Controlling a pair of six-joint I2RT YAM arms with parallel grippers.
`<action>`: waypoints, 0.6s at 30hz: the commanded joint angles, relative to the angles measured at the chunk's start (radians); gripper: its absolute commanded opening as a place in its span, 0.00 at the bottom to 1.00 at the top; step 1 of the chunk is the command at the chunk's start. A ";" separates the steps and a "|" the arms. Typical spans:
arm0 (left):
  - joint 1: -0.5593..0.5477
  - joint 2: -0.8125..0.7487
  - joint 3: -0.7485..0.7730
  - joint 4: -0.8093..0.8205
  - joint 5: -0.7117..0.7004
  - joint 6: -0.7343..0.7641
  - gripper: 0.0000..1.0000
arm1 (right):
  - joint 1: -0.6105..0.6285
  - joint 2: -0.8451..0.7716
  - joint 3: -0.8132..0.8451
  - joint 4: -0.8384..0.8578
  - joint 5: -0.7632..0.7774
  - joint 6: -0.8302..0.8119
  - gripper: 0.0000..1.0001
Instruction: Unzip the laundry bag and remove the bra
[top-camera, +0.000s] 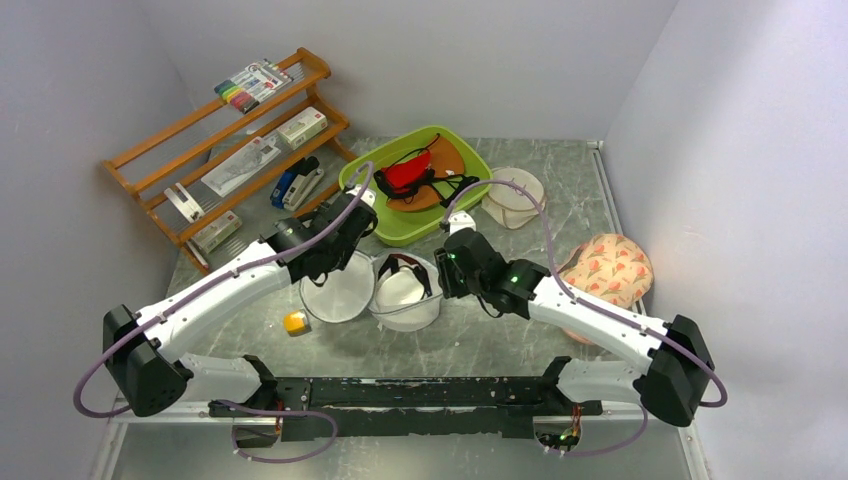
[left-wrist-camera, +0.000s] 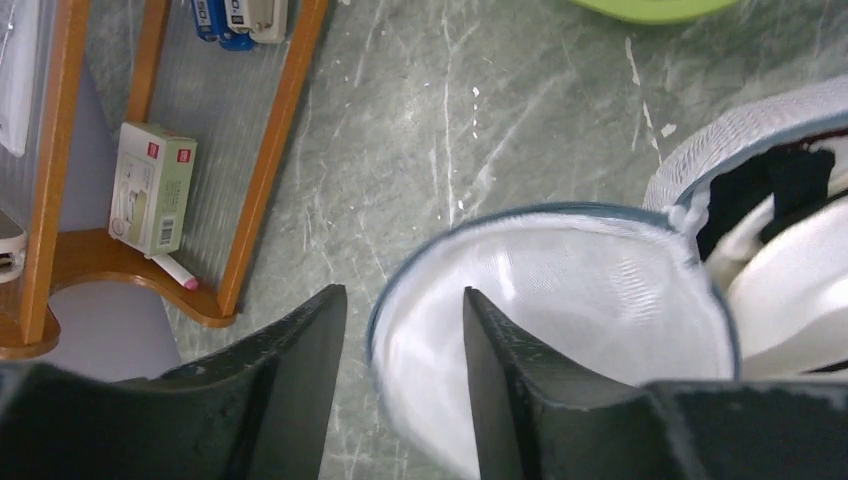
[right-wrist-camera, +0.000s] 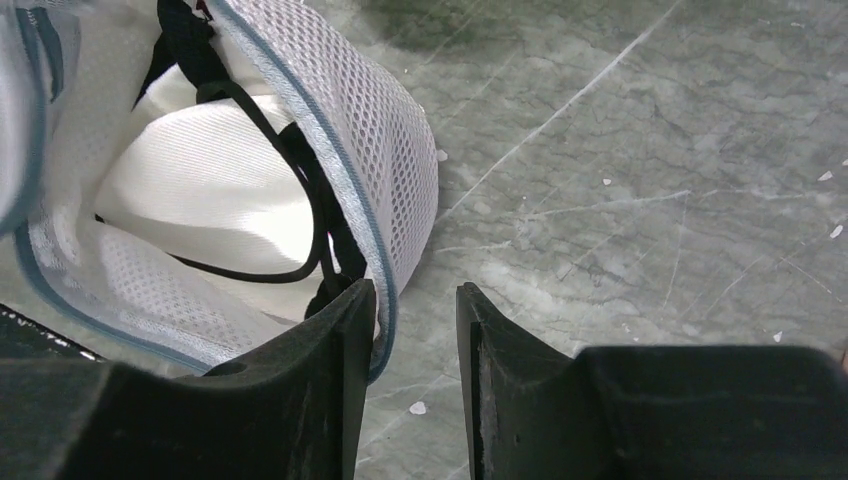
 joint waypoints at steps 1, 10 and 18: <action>0.008 -0.010 -0.001 0.045 -0.060 0.034 0.62 | -0.004 -0.037 0.005 0.027 0.011 -0.023 0.36; 0.008 -0.155 -0.055 0.233 0.476 -0.047 0.72 | -0.004 -0.112 -0.079 0.097 -0.024 -0.004 0.41; 0.010 -0.093 -0.179 0.494 0.776 -0.148 0.62 | -0.004 -0.168 -0.168 0.163 -0.056 0.051 0.39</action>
